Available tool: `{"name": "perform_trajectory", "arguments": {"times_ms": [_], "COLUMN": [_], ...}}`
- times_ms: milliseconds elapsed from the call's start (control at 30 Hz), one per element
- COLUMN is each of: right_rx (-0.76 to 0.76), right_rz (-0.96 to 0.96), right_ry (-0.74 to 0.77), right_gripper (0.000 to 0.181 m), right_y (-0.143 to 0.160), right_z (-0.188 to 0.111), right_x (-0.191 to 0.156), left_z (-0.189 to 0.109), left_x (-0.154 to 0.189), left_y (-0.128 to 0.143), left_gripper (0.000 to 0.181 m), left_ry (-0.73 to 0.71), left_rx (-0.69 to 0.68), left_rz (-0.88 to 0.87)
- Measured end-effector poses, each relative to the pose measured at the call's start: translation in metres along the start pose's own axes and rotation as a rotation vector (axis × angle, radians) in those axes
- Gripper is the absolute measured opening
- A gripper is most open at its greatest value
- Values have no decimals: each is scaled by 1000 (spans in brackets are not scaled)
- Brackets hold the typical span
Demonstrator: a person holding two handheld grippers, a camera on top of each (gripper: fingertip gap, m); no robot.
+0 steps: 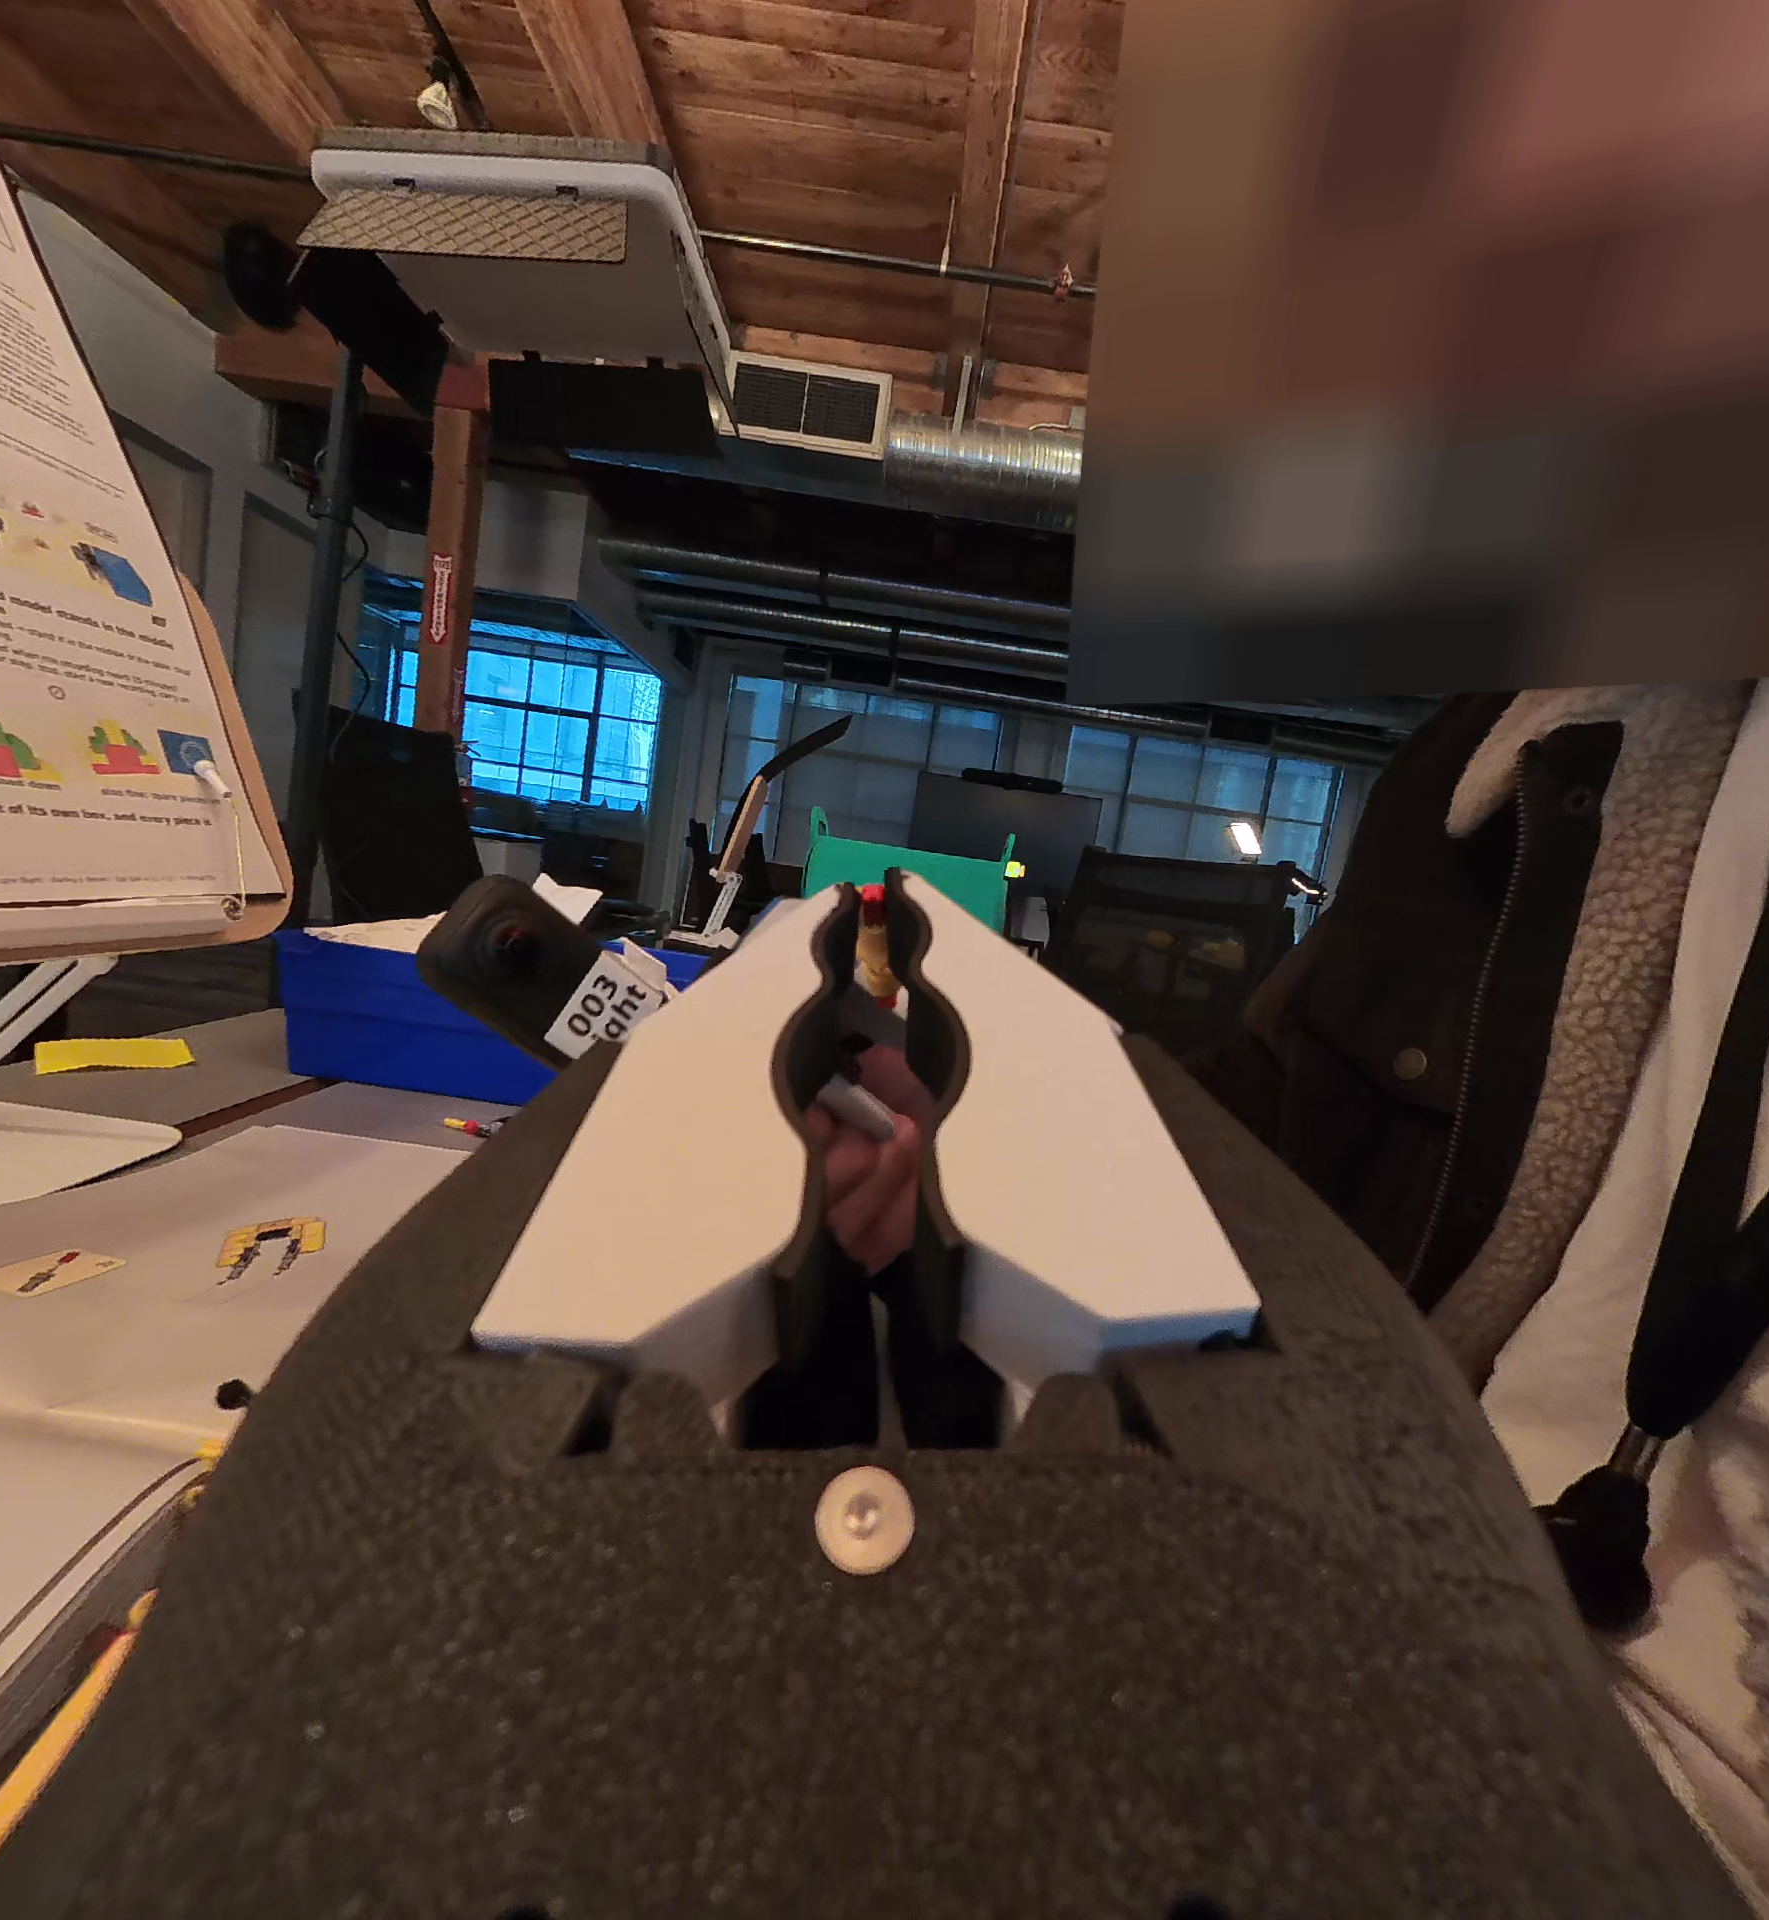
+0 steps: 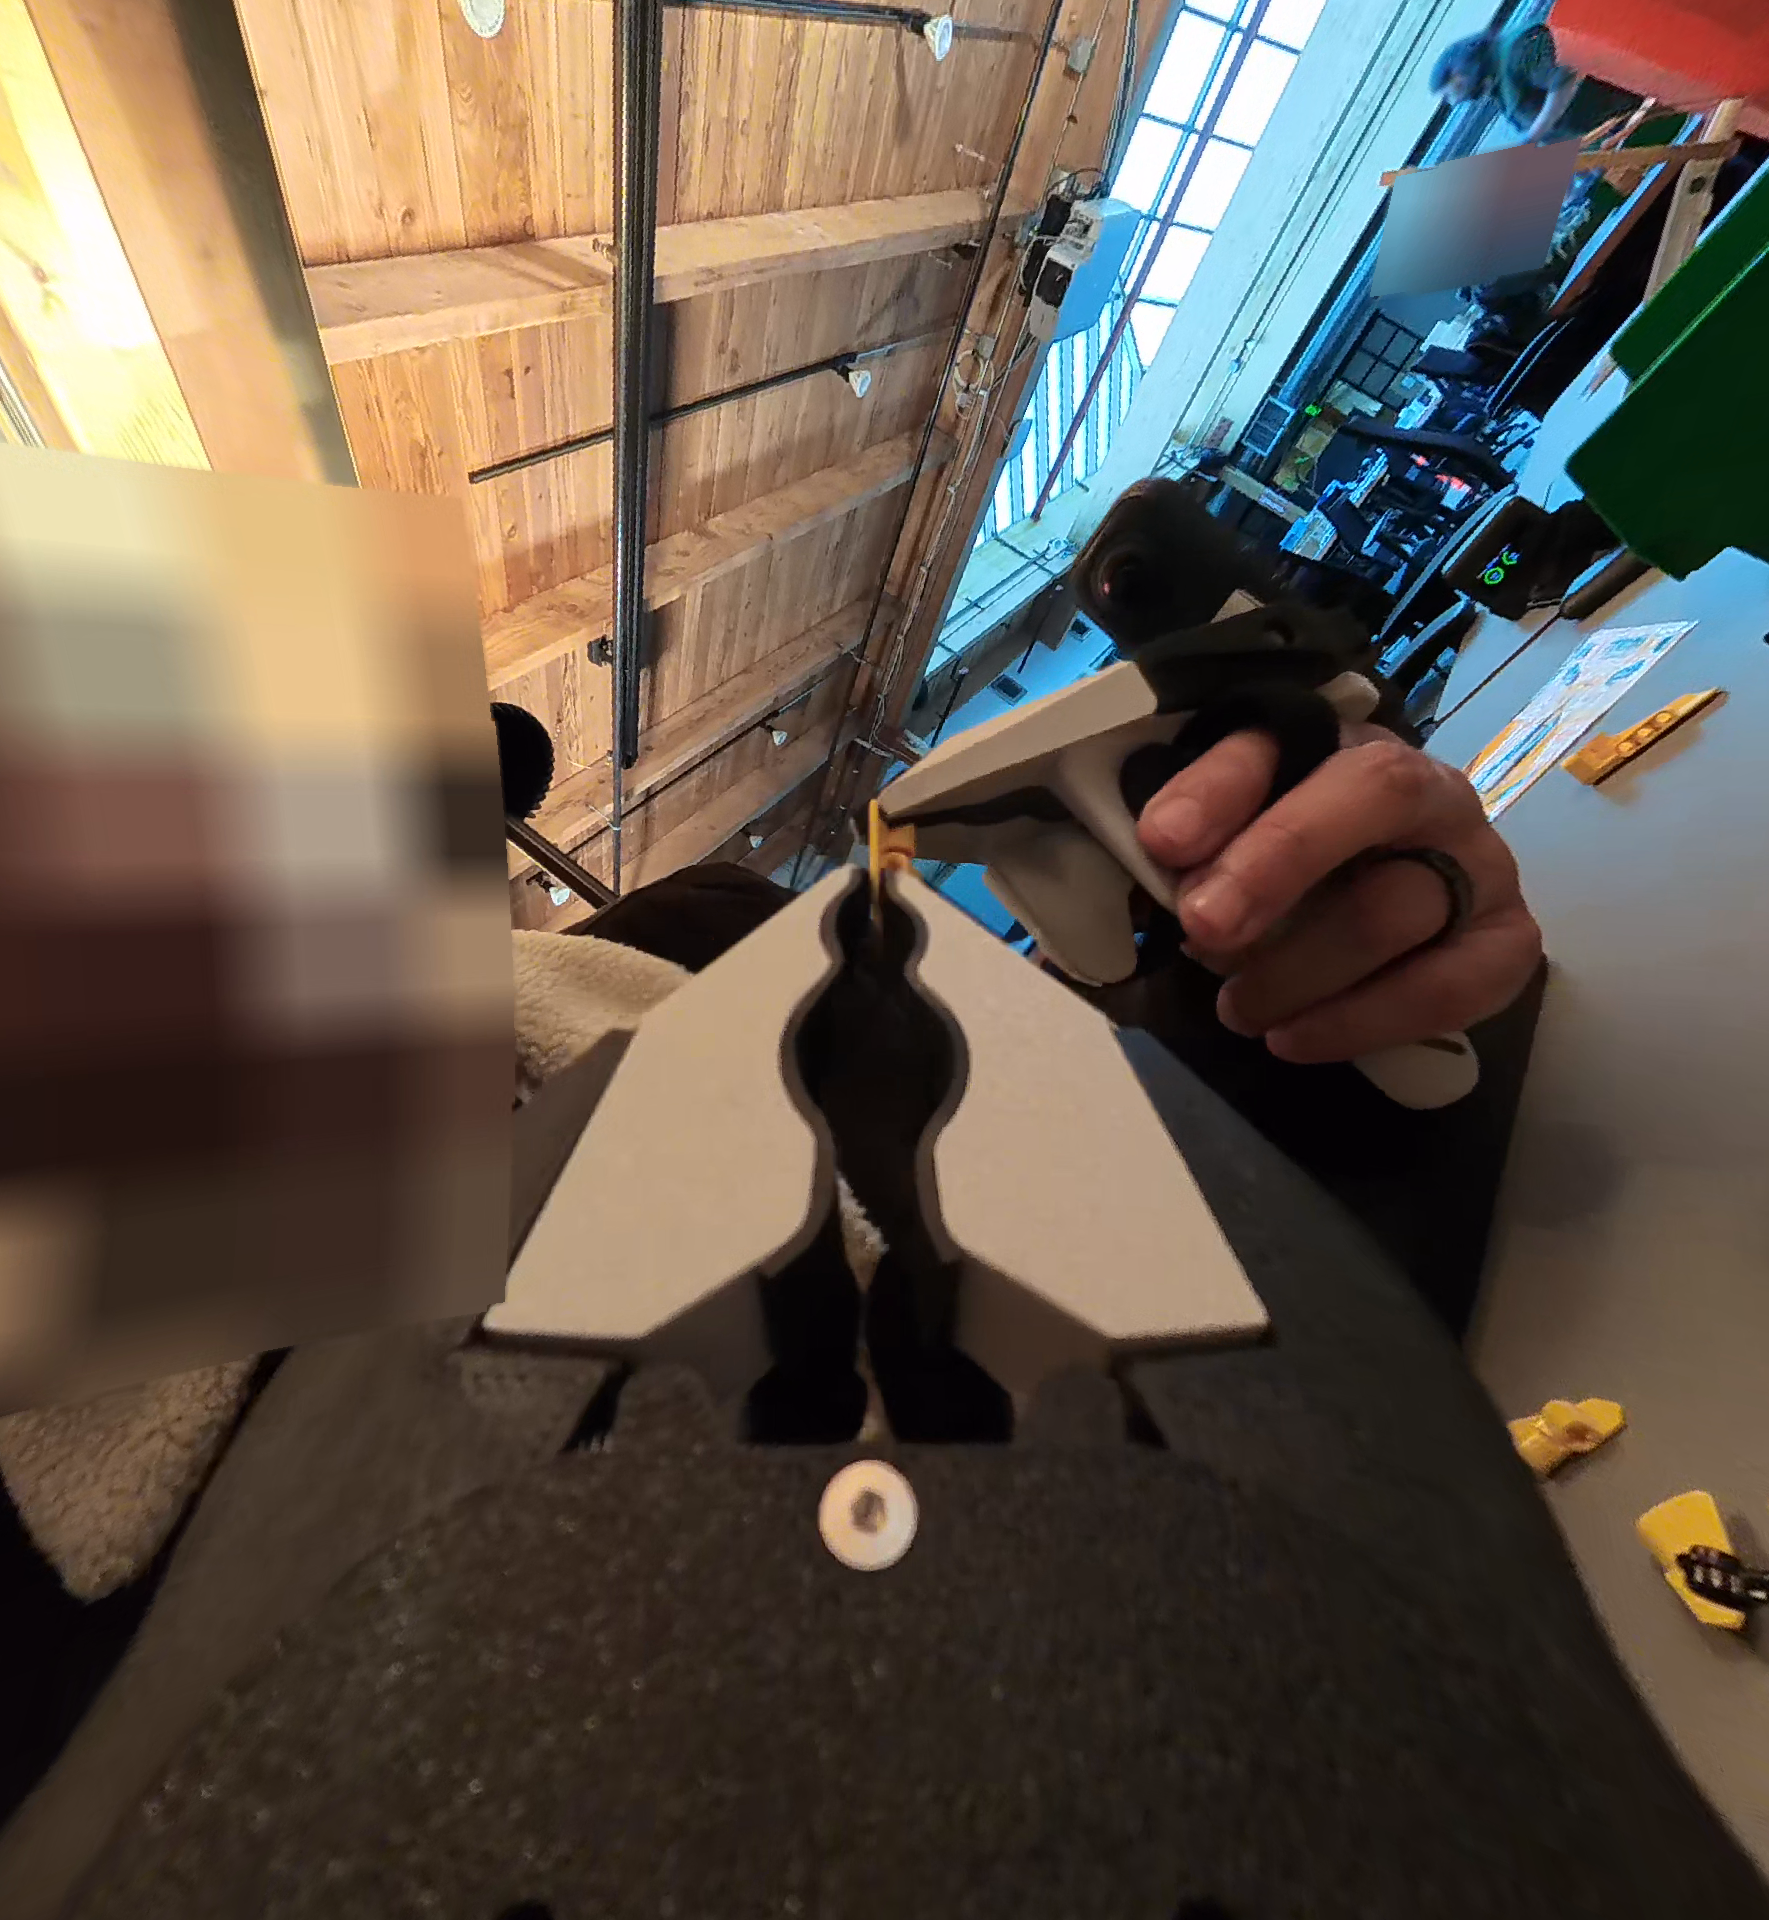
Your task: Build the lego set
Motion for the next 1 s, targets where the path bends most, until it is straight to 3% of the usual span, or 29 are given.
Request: {"name": "perform_trajectory", "arguments": {"times_ms": [733,867,1000], "right_rx": [9,92,322], "right_rz": [-111,-142,-186], "right_ry": [93,195,335], "right_gripper": [1,1,1], "right_y": [-10,-23,-45], "right_z": [-8,-24,-57], "right_x": [-6,-7,-10], "left_z": [-3,-11,-17], "left_x": [-8,-17,-26], "left_y": [-2,-9,-10], "left_gripper": [5,13,12], "left_ry": [-82,-171,-280], "left_rx": [0,51,57], "left_rz": [-31,-21,18]}}
Point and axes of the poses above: each gripper's, where its closed fingertips meet, z out along the fingers, y out of its underside, x = y × z across the jaws, the point moved 10 cm from there along -z, back along the fingers, and after that the axes turned 14 degrees about x, right-handed, at the moved point
